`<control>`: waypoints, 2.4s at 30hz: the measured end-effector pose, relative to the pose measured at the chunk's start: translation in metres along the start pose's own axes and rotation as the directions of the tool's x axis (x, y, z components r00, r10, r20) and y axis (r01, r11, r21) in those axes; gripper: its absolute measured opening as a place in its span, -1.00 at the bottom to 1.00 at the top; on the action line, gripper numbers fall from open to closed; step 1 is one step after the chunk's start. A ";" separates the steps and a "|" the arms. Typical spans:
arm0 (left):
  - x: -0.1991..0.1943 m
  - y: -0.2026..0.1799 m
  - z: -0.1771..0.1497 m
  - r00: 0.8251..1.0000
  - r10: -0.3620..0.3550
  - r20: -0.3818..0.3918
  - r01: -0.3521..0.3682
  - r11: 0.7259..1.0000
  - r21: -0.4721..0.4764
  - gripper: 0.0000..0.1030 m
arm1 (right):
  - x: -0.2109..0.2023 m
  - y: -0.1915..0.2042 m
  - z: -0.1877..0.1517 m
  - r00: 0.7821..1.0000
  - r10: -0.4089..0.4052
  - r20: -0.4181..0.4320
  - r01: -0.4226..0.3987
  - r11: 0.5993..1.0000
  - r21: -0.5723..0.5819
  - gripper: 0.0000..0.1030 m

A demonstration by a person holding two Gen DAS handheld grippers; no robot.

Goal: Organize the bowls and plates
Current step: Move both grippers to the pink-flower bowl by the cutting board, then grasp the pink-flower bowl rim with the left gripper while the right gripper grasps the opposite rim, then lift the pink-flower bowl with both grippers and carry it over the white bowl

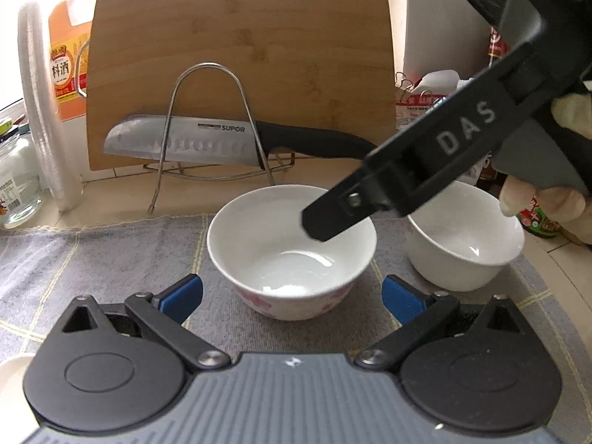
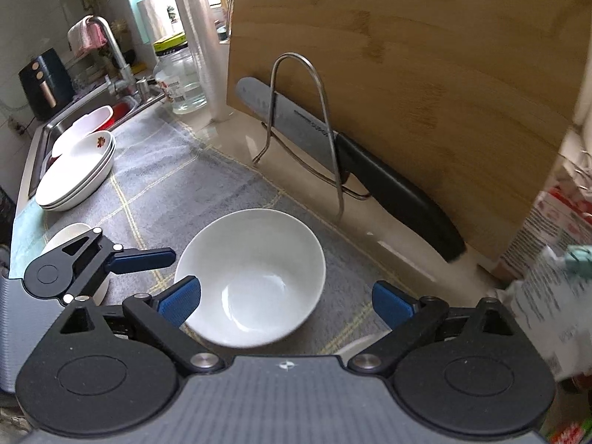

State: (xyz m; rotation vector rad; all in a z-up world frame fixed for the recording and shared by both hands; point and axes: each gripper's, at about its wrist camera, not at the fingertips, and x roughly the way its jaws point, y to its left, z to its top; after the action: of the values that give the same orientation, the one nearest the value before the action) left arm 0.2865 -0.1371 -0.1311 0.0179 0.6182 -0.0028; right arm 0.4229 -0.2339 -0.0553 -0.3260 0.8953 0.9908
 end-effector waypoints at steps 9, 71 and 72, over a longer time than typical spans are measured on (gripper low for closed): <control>0.012 0.002 -0.001 1.000 -0.023 -0.004 0.023 1.000 -0.008 0.90 | 0.024 0.002 0.009 0.998 0.047 -0.045 -0.048 0.998 -0.031 0.77; -0.055 0.021 0.010 0.994 -0.107 -0.037 0.108 0.994 0.022 0.72 | -0.016 0.069 0.016 1.000 0.030 -0.002 -0.030 0.998 -0.053 0.43; -0.058 0.022 0.010 0.993 -0.108 -0.038 0.109 0.994 0.024 0.72 | -0.018 0.073 0.015 1.000 0.029 0.001 -0.029 0.998 -0.054 0.43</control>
State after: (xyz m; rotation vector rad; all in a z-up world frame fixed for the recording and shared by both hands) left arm 0.2456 -0.1155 -0.0892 0.0095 0.6555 -0.1164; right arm 0.3660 -0.1958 -0.0217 -0.3587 0.8747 1.0435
